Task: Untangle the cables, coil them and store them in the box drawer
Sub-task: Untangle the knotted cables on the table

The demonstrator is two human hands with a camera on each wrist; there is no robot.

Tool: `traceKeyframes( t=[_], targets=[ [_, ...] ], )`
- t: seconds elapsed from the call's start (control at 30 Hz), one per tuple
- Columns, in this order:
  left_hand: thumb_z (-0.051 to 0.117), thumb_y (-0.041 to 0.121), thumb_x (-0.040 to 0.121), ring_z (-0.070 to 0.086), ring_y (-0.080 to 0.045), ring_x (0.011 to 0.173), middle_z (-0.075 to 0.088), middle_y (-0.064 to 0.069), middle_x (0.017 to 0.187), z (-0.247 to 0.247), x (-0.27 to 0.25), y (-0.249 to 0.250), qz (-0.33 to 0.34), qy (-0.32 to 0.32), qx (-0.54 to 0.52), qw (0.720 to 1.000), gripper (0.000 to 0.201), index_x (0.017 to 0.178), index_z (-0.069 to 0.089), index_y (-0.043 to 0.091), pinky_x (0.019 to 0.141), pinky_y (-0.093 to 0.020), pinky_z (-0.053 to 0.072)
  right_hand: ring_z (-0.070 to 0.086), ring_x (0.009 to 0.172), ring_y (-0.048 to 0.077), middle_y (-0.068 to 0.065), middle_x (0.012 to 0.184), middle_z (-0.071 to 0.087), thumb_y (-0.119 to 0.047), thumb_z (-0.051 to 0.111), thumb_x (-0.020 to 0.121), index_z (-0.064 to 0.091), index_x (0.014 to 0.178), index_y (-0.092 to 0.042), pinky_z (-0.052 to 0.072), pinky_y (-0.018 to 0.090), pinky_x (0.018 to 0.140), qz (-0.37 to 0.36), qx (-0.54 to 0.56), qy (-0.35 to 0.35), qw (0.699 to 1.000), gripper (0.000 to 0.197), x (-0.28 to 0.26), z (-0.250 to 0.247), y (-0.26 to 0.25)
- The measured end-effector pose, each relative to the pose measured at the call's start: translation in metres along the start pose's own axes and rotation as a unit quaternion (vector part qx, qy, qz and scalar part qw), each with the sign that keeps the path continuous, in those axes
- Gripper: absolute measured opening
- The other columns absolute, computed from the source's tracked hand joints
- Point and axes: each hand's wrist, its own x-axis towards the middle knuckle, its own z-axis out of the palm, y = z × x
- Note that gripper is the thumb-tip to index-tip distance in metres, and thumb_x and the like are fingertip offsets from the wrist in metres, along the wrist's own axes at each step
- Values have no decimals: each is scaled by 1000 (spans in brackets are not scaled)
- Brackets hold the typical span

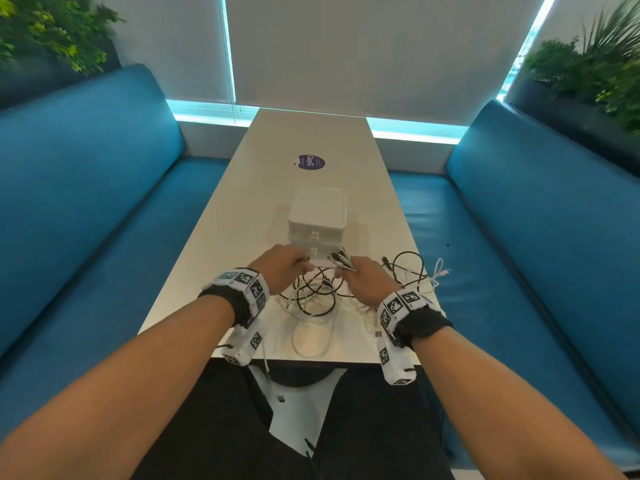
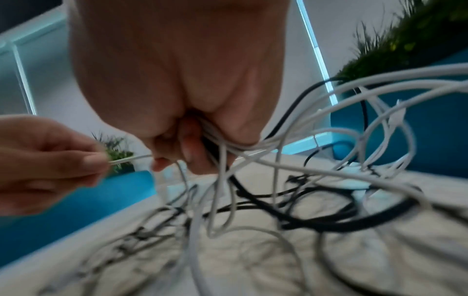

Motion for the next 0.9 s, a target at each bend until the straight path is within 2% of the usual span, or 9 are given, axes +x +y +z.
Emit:
traceKeyframes(
  t=[0.07,0.2,0.27,0.33,0.43,0.57,0.67,0.77,0.9],
  targets=[
    [53,39,100,62,-21,75,67,-2,81,-6,-3,-15,-25,-12,6,1000,30,80,64,20,68,-32,46,63,91,29,9,98,69,-27,49,99,68,97,-20,45,33,75,26,-50,19,998,19,2,-4,17],
    [47,37,103,59,-20,74,62,1,78,-4,-9,-17,-35,-14,32,999,30,85,65,21,66,-30,41,63,96,34,13,102,69,-35,43,102,65,105,-14,47,36,79,37,-61,51,996,30,2,1,23],
    [45,38,103,59,-21,79,64,-1,84,2,-8,-9,-29,-23,64,997,29,86,62,22,71,-31,44,63,93,36,15,98,69,-39,39,102,61,105,-12,52,41,80,41,-36,91,994,36,3,7,14],
    [45,39,103,57,-23,81,62,-2,88,7,-6,0,-26,-34,90,995,26,87,59,25,72,-32,42,66,83,35,13,90,70,-44,37,101,59,102,-15,55,43,73,36,20,122,992,36,3,10,5],
    [45,33,104,53,-23,80,61,-6,90,9,-5,16,0,-33,96,995,28,98,66,16,71,-30,38,63,79,29,10,89,70,-42,42,101,64,102,-14,43,33,63,7,39,67,997,35,1,12,-12],
    [47,25,104,60,-27,85,68,-11,99,9,-1,27,42,-31,59,997,24,104,66,11,69,-31,38,61,80,30,14,87,67,-27,45,100,65,92,-6,44,37,69,-17,30,-25,999,30,-1,12,-25],
    [49,31,103,58,-25,73,64,-10,84,6,-2,28,18,-39,27,999,31,93,64,6,62,-33,40,61,81,29,13,88,67,-27,47,98,66,91,-8,44,37,71,-11,6,-30,999,28,-1,6,-20],
    [50,27,102,66,-24,64,67,-12,85,8,-2,25,12,-60,-7,998,27,92,64,7,60,-34,50,62,93,31,13,100,67,-28,49,99,65,97,-11,44,36,75,-9,-45,-31,998,24,1,4,-15],
    [48,25,103,62,-13,50,64,-6,80,0,-8,7,-23,-57,-40,997,24,89,62,12,54,-27,46,62,102,32,13,113,66,-27,48,99,60,114,-11,46,35,79,49,-143,17,988,25,6,-6,13]
  ],
)
